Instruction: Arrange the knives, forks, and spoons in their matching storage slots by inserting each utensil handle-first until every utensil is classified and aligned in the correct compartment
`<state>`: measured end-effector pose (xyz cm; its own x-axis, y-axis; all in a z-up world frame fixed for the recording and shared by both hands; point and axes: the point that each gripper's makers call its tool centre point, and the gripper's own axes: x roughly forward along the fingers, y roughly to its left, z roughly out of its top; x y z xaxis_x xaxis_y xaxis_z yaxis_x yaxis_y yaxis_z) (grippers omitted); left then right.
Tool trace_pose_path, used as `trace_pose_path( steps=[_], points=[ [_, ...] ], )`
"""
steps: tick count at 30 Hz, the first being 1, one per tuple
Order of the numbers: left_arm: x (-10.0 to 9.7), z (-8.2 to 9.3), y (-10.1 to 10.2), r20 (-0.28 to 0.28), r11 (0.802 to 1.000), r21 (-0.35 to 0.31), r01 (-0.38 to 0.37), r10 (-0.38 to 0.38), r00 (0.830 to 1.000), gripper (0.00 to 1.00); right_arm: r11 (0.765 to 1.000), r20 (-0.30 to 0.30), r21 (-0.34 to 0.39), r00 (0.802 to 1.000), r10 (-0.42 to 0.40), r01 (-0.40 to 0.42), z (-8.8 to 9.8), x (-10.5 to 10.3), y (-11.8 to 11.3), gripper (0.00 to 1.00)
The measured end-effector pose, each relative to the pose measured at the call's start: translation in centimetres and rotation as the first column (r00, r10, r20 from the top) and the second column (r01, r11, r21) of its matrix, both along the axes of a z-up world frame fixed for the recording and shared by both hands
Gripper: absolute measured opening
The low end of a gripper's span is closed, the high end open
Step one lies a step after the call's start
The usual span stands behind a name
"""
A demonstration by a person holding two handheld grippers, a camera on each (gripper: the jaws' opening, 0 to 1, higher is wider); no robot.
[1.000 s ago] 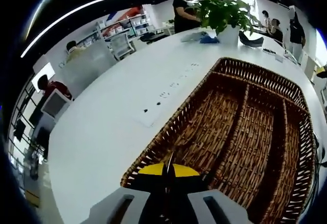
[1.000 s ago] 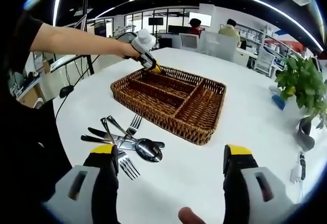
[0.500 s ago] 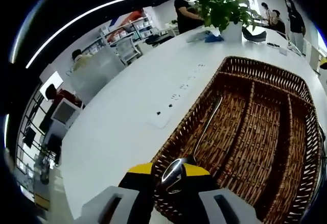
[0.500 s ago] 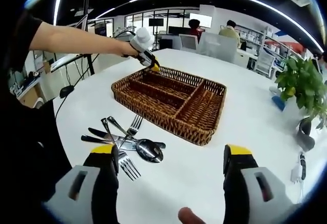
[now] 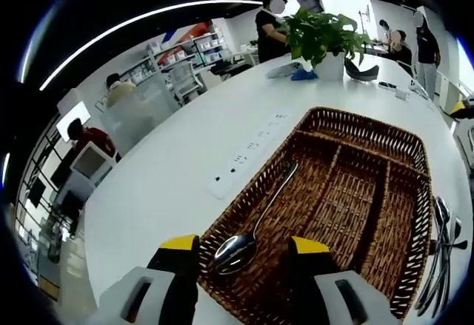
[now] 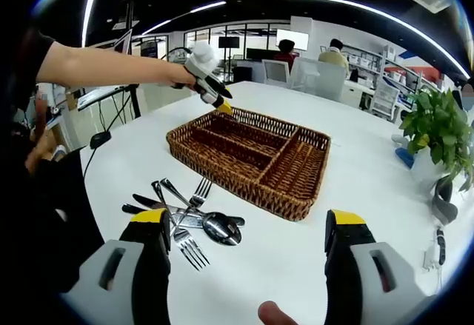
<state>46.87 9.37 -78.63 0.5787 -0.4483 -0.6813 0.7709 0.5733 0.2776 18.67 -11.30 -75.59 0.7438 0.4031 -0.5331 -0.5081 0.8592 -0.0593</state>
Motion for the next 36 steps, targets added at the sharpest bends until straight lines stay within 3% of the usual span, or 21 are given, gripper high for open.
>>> trace_pose_path(
  steps=[2,10,16,21,25,30,36],
  points=[
    [-1.0,0.3,0.0,0.016,1.0,0.015,0.015,-0.015,1.0,0.54,1.0,0.01,0.005,1.0,0.005,-0.005,0.2,0.1,0.2,0.88],
    [-4.0,1.5,0.1,0.028,1.0,-0.023,0.003,-0.002,1.0,0.62,1.0,0.032,0.016,0.999,0.018,-0.018,0.8,0.7,0.6,0.9],
    [-6.9,2.4,-0.4,0.033,0.995,-0.095,-0.01,0.013,0.999,0.71,1.0,0.046,0.019,0.999,0.021,-0.022,1.1,1.0,0.7,0.92],
    [-9.7,3.2,-1.0,0.037,0.99,-0.136,0.031,-0.027,0.999,0.79,0.999,0.053,0.017,0.998,0.031,-0.032,1.2,1.3,0.8,0.93],
    [-11.8,4.0,-1.3,0.034,0.978,-0.205,0.028,-0.022,0.999,0.82,0.999,0.061,0.02,0.997,0.037,-0.038,1.5,1.6,0.8,0.94],
    [-13.5,5.0,-0.8,0.087,0.979,-0.204,0.014,0.004,0.996,0.82,0.998,0.059,0.015,0.997,0.055,-0.056,1.4,1.8,0.8,0.96],
    [-16.7,5.7,-1.2,0.076,0.968,-0.25,0.002,0.018,0.997,0.88,0.998,0.059,0.025,0.997,0.057,-0.058,1.3,2.2,0.5,0.97]
  ],
)
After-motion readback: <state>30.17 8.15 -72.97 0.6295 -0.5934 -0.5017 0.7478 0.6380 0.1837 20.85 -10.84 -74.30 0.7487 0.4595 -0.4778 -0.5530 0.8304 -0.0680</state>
